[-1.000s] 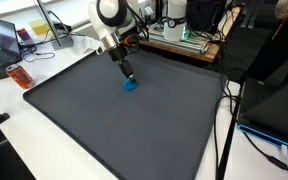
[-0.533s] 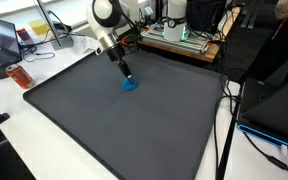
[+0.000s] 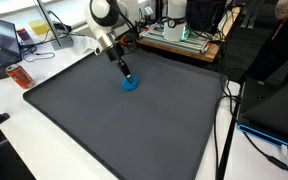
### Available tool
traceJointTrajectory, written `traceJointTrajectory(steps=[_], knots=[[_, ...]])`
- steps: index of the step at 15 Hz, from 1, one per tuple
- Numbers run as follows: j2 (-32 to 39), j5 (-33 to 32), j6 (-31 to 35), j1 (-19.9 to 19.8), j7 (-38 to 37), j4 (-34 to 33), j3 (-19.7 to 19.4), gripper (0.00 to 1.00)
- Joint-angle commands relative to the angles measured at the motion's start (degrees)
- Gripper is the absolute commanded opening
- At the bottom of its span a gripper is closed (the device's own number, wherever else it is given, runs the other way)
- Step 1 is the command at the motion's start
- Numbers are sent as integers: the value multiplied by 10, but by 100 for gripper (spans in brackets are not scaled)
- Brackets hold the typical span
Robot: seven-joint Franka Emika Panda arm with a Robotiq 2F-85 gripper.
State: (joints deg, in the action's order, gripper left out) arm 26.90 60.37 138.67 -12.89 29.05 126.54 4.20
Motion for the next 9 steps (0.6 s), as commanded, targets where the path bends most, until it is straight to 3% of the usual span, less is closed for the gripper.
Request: traceJointTrajectory(steps=[1, 2, 3, 4, 8, 9], knots=[[6, 17, -15, 12, 11, -11, -9, 12], [6, 16, -15, 13, 10, -11, -9, 19], [6, 16, -14, 13, 10, -12, -9, 7], [5, 15, -14, 14, 9, -12, -10, 3], [4, 12, -12, 18, 7, -12, -11, 2], [3, 8, -13, 20, 7, -12, -11, 33]])
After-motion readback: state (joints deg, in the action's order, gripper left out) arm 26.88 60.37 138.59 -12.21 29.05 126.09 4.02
